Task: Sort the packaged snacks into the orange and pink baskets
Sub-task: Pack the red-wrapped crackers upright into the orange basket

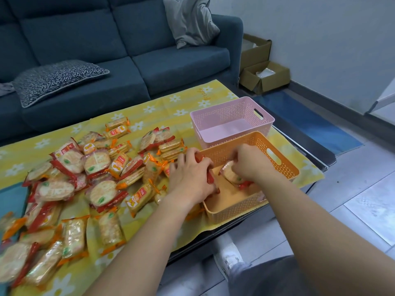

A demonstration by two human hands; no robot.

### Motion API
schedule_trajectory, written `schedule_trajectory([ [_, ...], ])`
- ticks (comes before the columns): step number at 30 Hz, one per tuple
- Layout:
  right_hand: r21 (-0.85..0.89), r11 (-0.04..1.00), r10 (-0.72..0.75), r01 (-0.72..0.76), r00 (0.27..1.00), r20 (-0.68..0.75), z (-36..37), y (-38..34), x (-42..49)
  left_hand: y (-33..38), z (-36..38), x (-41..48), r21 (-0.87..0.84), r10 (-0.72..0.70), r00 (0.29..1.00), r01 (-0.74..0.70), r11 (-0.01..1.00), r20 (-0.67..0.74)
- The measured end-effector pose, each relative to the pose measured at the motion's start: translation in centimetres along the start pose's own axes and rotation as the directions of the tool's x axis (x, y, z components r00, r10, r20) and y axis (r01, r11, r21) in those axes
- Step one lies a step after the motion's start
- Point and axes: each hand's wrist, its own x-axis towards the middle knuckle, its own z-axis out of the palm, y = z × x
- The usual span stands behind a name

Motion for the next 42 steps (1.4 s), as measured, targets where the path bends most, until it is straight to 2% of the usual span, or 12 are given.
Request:
schedule_trajectory([
  [5, -0.232, 0.968, 0.116, -0.091, 0.988, 0.097, 0.7, 0.7, -0.7, 0.7, -0.2, 0.1, 0.017, -0.015, 1.0, 0.015, 1.0, 0.003],
  [8, -0.262, 0.959, 0.145, -0.107, 0.981, 0.13, 0.6, 0.6, -0.7, 0.7, -0.1, 0.0, 0.009, -0.022, 1.0, 0.022, 1.0, -0.009],
  [12, 0.065, 0.988, 0.124, -0.139, 0.974, 0.188, -0.6, 0.3, -0.7, 0.6, 0.4, -0.3, -0.003, -0.024, 0.999, 0.024, 1.0, -0.043],
  [17, 0.326, 0.943, 0.092, -0.067, 0.994, -0.062, -2.0, -0.1, -1.0, 0.7, 1.3, -0.3, -0.028, -0.053, 0.997, 0.051, 0.998, -0.062],
  [19, 0.353, 0.934, 0.082, -0.05, 0.994, -0.074, -1.4, -0.5, -1.5, 0.8, 1.4, -0.2, -0.03, -0.06, 0.994, 0.057, 0.998, -0.088],
  [23, 0.142, 0.987, -0.095, 0.079, 0.989, 0.109, 0.5, -2.1, -1.9, 1.2, 1.1, -0.2, 0.078, 0.116, 0.98, -0.105, 0.991, -0.16],
  [26, 0.094, 0.99, -0.123, 0.101, 0.954, 0.273, 0.3, -1.1, -1.3, 1.2, 1.1, 0.1, 0.091, 0.193, 0.974, -0.183, 0.979, -0.122],
  [29, 0.154, 0.987, 0.012, -0.036, 0.988, 0.152, -0.6, 1.5, -0.5, 1.1, 1.1, 0.2, 0.067, 0.166, 0.984, -0.161, 0.985, -0.065],
  [32, -0.072, 0.988, 0.136, -0.139, 0.99, -0.045, -0.6, 2.8, -0.2, 1.3, 1.1, 0.1, 0.051, 0.142, 0.988, -0.139, 0.989, -0.066],
  [35, -0.185, 0.966, 0.199, -0.182, 0.977, 0.075, 0.3, 2.5, -0.5, 1.3, 1.3, 0.0, 0.044, 0.14, 0.987, -0.137, 0.99, -0.08],
  [39, -0.171, 0.953, 0.272, -0.25, 0.954, 0.122, -0.1, 2.2, -0.7, 1.2, 1.4, 0.0, 0.03, 0.134, 0.987, -0.132, 0.991, -0.085],
  [42, 0.128, 0.937, 0.287, -0.324, 0.927, 0.241, -1.0, 1.6, -0.7, 1.1, 1.5, 0.0, 0.025, 0.134, 0.987, -0.132, 0.991, -0.09],
])
